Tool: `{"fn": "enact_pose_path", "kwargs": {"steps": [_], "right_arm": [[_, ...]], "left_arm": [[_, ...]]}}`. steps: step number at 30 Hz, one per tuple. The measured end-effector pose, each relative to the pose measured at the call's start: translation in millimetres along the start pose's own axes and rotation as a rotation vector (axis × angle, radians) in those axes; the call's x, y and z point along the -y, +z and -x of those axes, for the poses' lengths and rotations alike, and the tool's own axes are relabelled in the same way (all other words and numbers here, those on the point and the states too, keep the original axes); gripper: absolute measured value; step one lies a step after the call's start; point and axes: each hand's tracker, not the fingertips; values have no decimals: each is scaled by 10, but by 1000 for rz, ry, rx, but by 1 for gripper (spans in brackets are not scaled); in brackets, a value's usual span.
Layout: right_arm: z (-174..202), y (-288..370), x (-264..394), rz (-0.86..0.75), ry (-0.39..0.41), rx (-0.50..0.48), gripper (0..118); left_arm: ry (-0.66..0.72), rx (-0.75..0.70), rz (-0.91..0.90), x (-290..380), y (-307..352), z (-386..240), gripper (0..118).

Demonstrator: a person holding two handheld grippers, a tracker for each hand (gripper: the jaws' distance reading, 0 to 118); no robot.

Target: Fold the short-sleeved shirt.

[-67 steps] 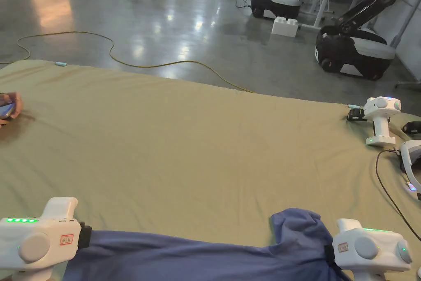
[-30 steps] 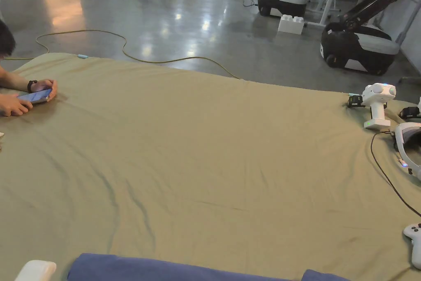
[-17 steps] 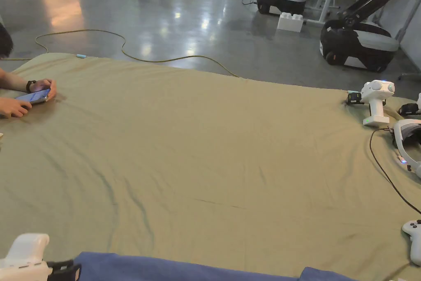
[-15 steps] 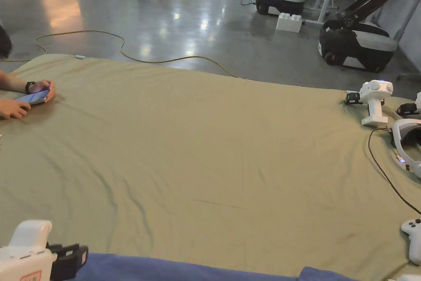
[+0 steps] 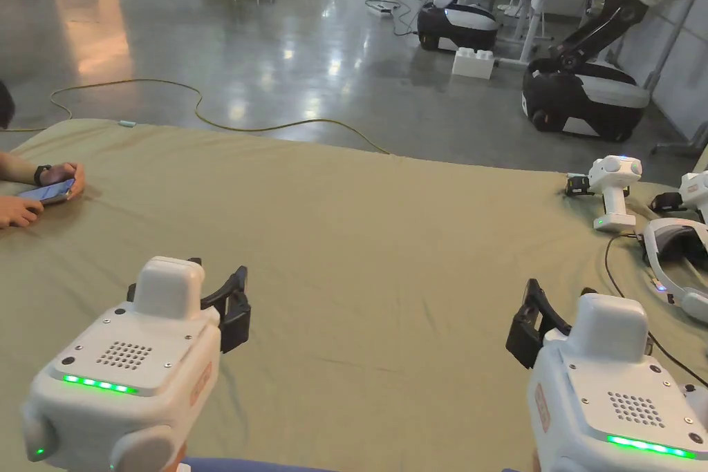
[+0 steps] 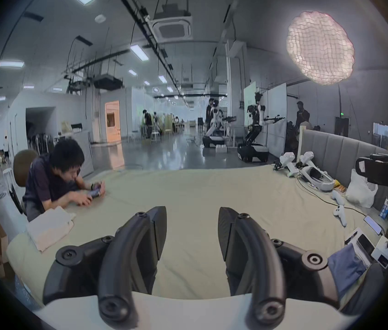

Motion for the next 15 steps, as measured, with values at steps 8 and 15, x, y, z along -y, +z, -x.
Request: {"fn": "enact_pose_path", "kwargs": {"steps": [8,15], "right_arm": [[141,0,-108,-36,13,-25,0],[142,-12,-112,-14,4,-51,0]], "left_arm": [[14,-45,-62,-109,100,-70,4],[81,-34,49,4,129,283,3]]}}
